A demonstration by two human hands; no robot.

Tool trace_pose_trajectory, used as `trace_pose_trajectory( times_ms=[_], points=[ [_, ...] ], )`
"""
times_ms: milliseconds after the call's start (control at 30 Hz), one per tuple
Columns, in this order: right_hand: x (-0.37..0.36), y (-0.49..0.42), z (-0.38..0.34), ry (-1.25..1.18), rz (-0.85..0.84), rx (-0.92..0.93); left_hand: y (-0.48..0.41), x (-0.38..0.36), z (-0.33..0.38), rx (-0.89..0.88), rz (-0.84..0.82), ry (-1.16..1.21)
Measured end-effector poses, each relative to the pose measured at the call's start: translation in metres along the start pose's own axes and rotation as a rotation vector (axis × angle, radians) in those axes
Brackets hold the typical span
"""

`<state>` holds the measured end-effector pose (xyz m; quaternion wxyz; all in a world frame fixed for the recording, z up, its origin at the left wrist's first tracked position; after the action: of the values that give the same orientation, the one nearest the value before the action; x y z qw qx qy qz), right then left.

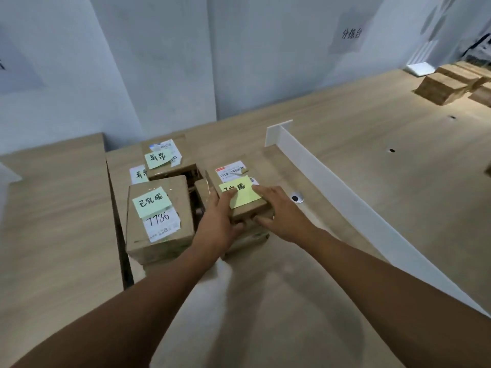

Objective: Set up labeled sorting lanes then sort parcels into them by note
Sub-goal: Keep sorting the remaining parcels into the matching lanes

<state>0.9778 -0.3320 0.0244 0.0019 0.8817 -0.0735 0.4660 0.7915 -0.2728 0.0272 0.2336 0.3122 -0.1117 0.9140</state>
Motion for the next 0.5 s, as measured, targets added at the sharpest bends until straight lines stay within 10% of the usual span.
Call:
trace_pose_trajectory(
  times_ms=[500],
  points=[
    [0.041,0.07,-0.273,-0.132,0.084,0.673,0.235,0.242,0.063,-0.217,0.457,0.123]
  ],
)
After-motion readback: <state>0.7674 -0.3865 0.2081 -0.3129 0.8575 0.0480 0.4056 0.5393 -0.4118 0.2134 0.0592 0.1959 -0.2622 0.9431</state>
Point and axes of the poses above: each hand's wrist, its own y-axis away from the middle knuckle, its own x-axis out of the back of the hand, z = x × y, the point moved 2 cm from there along -y, towards the middle knuckle, and after that the axes turned 6 degrees about y, right-handed, at the moved point
